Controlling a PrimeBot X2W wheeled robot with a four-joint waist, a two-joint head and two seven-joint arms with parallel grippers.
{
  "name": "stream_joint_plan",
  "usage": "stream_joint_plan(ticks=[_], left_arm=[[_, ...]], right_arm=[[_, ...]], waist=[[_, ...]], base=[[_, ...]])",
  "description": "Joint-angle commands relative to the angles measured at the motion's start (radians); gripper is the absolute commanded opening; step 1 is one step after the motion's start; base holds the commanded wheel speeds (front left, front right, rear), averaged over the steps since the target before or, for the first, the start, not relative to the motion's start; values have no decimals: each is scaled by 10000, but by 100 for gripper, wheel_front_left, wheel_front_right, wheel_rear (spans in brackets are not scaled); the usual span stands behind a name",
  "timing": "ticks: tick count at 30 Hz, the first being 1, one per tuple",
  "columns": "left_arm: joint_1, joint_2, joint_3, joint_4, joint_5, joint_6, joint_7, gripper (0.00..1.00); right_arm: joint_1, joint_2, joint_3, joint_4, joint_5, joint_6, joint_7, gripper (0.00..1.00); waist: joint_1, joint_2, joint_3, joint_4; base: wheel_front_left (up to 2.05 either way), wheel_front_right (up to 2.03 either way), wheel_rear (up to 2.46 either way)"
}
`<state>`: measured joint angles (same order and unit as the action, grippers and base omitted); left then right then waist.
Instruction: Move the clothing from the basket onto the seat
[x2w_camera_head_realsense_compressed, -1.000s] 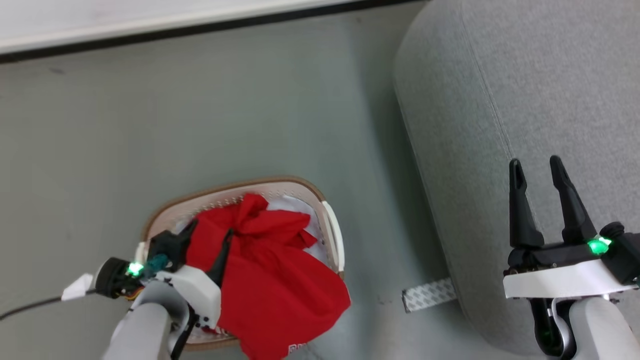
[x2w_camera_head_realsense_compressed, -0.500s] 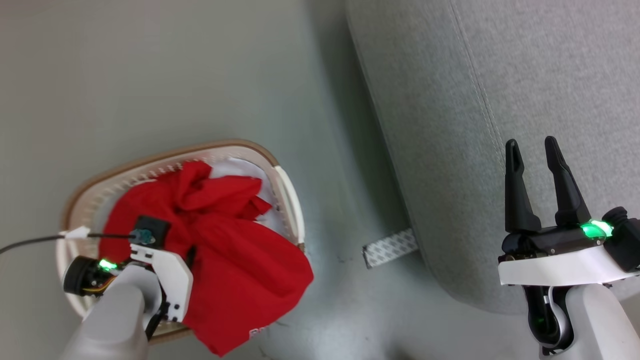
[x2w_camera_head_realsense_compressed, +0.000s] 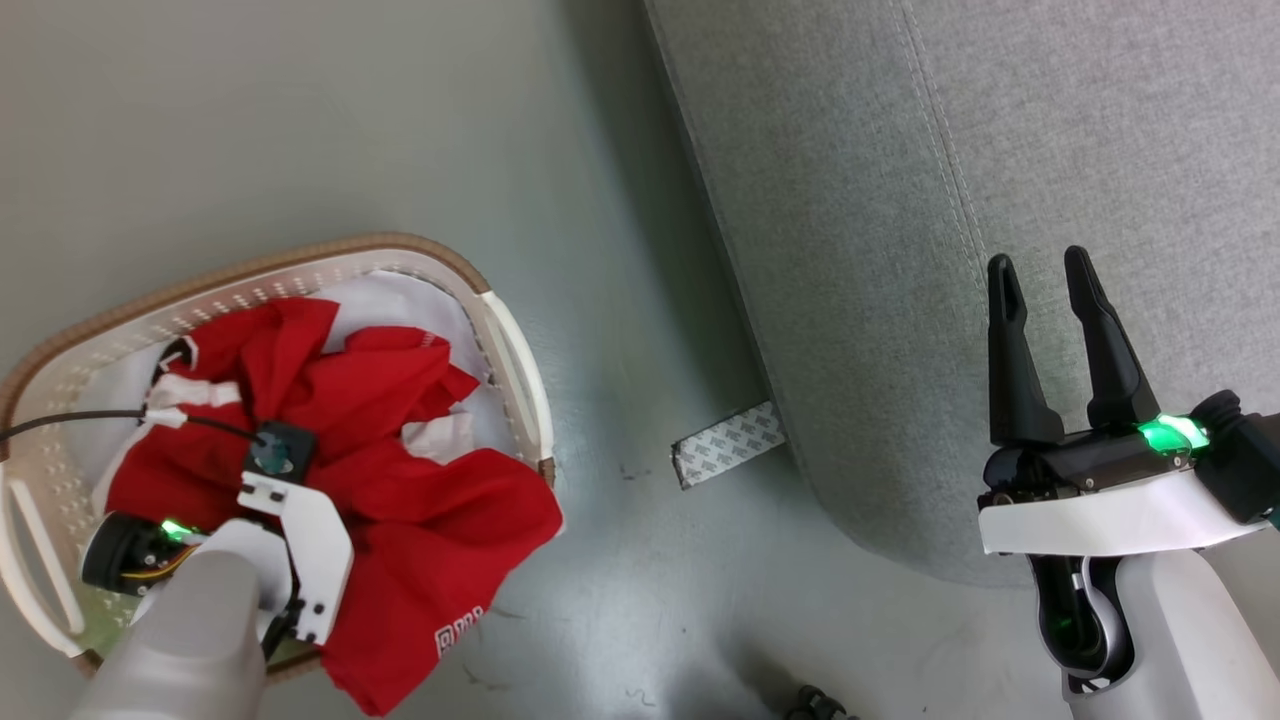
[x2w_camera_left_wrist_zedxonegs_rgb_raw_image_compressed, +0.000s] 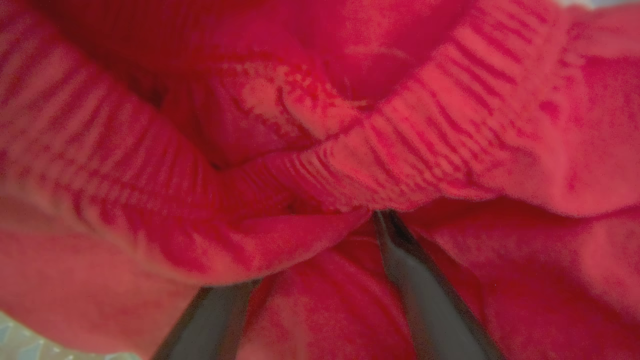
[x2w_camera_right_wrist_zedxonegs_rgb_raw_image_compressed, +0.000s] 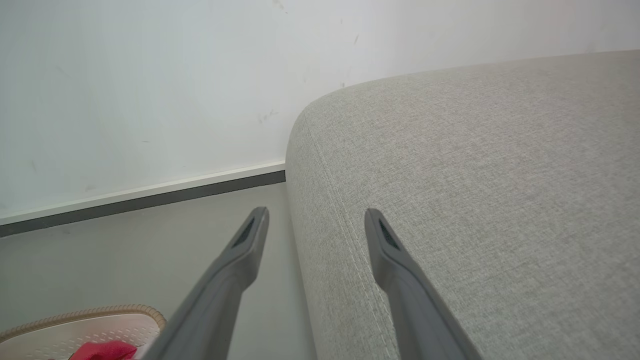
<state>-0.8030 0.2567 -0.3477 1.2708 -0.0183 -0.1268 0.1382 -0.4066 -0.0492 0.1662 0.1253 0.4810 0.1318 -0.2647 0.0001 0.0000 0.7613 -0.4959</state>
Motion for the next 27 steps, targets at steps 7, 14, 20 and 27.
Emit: stream_joint_plan(ticks=[7, 14, 20, 27], left_arm=[[33, -113, -162, 107, -181, -16, -246, 0], [406, -569, -152, 132, -507, -35, -857, 0], [971, -1211, -190, 132, -1039, -43, -1844, 0], [1754, -1799, -753, -354, -2115, -26, -2831, 0]], right_arm=[[-126, -24, -107, 136, -46, -21, 5, 100], [17, -27, -264, 371, -443, -21, 5, 100], [394, -30, -529, 502, -936, -21, 5, 100], [931, -32, -729, 717, -1389, -21, 7, 100]], waist=[[-1, 0, -126, 39], [-1, 0, -1351, 463], [-1, 0, -2838, 1024], [-1, 0, -4559, 1948]], base=[[0, 0, 0], [0, 0, 0], [0, 0, 0], [0, 0, 0]])
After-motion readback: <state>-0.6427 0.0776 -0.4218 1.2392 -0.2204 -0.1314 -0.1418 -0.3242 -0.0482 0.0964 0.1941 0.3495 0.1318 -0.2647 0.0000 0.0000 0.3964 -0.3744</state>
